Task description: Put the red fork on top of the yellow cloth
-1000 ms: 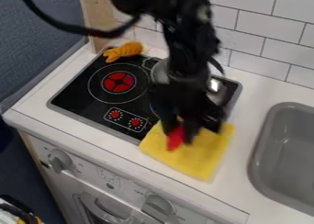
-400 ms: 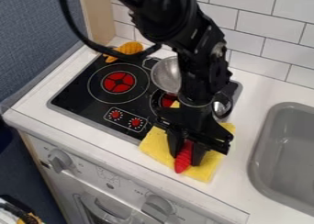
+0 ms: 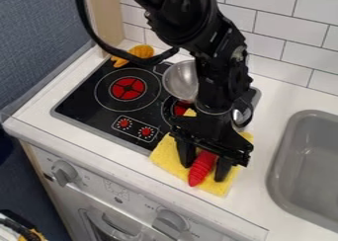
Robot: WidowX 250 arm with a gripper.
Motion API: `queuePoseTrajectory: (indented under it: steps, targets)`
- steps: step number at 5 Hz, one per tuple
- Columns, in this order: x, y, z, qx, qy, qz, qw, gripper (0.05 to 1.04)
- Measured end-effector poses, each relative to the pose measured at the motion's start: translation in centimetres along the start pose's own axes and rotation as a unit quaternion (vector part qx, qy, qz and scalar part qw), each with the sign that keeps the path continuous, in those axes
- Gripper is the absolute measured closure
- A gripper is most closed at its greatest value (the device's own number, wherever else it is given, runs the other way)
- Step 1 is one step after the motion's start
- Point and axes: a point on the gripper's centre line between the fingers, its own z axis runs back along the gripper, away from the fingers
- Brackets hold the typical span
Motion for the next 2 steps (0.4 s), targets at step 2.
queuePoseTrajectory:
  steps: [2]
  targets:
    - [-0.6, 1.0, 5.0, 0.012, -0.033, 0.023, 0.9991, 0.079]
